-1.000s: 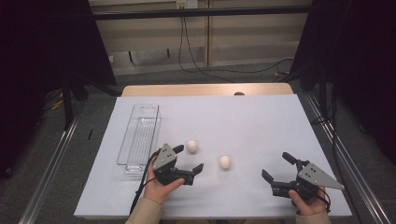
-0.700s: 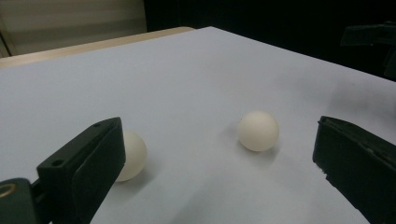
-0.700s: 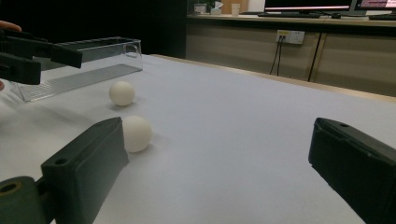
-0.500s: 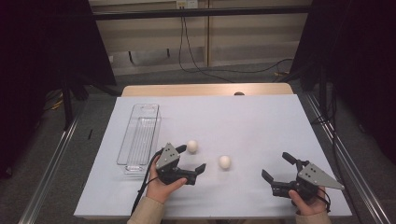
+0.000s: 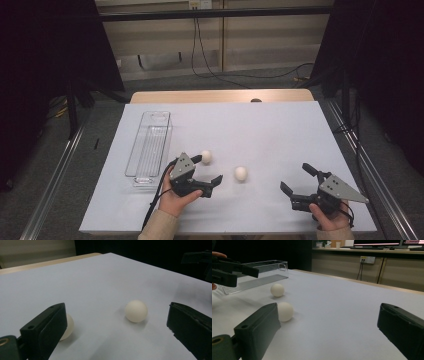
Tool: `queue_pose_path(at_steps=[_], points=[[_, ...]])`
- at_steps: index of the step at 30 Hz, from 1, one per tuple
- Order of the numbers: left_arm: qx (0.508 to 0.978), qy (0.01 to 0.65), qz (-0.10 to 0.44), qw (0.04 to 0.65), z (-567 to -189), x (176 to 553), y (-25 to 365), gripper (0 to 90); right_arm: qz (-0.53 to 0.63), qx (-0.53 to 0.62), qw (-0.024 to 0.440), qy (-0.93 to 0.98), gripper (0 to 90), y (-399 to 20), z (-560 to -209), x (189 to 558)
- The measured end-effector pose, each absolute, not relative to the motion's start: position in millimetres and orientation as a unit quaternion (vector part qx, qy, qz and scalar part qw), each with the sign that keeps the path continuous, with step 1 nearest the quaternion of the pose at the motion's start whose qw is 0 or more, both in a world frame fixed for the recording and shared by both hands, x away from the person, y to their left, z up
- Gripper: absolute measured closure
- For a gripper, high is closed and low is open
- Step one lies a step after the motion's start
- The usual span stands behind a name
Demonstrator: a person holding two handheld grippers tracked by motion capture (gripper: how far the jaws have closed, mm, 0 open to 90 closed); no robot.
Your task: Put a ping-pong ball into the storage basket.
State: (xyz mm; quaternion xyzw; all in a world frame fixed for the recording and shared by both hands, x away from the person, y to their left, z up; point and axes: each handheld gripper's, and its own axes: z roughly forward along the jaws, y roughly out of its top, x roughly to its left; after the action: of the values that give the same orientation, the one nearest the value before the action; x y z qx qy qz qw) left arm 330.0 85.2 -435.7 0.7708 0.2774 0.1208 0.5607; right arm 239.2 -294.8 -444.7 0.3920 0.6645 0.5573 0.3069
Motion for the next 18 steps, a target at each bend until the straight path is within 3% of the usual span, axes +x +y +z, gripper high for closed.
queue_pose_path(at_steps=[18], points=[[0.775, 0.276, 0.115, 0.556, -436.9, 332.0, 79.5, 2.9, 0.558, 0.391, 0.308, 0.664, 3.4, -295.1, -444.6, 239.2]])
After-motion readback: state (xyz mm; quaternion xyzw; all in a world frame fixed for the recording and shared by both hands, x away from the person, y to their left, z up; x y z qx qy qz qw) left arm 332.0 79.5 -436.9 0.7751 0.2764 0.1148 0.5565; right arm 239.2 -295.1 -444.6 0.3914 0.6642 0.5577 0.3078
